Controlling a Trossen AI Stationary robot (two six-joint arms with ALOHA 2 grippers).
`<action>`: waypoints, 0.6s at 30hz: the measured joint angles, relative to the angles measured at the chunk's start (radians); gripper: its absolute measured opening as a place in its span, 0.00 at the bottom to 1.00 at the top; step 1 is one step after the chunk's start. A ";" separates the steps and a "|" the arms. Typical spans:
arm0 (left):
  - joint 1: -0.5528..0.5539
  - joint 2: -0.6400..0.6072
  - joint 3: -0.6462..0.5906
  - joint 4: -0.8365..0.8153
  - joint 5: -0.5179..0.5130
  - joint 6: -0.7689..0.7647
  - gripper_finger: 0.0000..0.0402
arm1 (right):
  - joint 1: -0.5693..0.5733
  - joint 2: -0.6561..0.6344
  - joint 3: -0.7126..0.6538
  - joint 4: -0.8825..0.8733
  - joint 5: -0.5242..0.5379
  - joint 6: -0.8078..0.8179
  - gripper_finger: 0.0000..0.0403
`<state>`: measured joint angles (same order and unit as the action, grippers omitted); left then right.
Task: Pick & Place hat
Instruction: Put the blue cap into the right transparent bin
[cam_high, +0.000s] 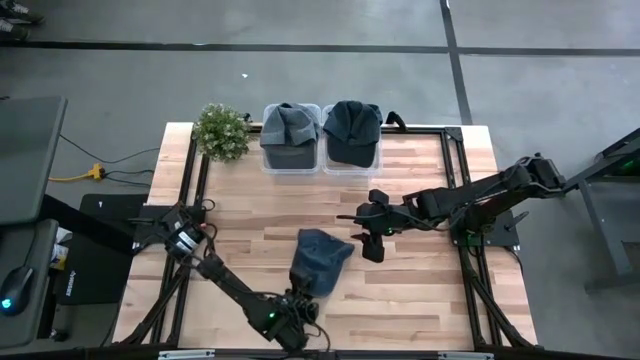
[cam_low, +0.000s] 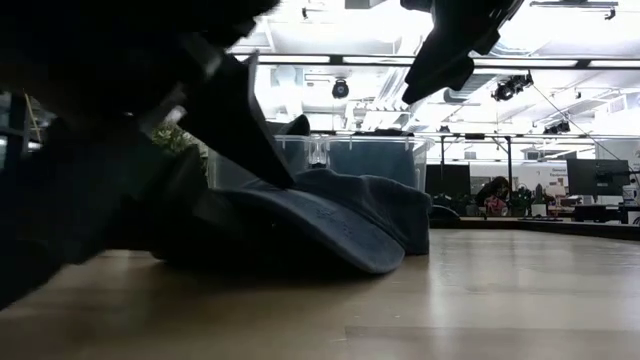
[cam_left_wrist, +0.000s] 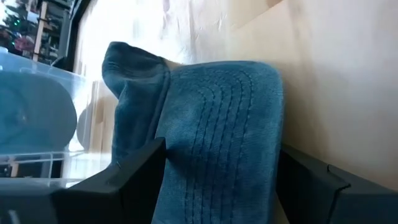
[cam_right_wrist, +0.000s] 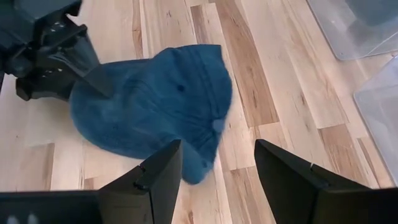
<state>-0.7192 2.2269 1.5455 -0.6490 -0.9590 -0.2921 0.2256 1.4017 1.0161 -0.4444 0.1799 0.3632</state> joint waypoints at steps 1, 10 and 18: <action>0.006 0.000 0.000 -0.003 0.006 -0.001 0.67 | 0.000 0.000 0.000 -0.001 -0.002 -0.001 0.49; 0.033 -0.001 0.028 -0.144 0.035 0.007 0.24 | 0.000 0.000 0.000 0.000 -0.006 0.000 0.49; 0.054 -0.002 0.160 -0.547 0.097 -0.148 0.02 | -0.003 -0.004 0.008 -0.001 -0.077 0.001 0.49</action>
<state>-0.6655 2.2248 1.7052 -1.1957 -0.8624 -0.4398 0.2226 1.3980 1.0237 -0.4457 0.1033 0.3640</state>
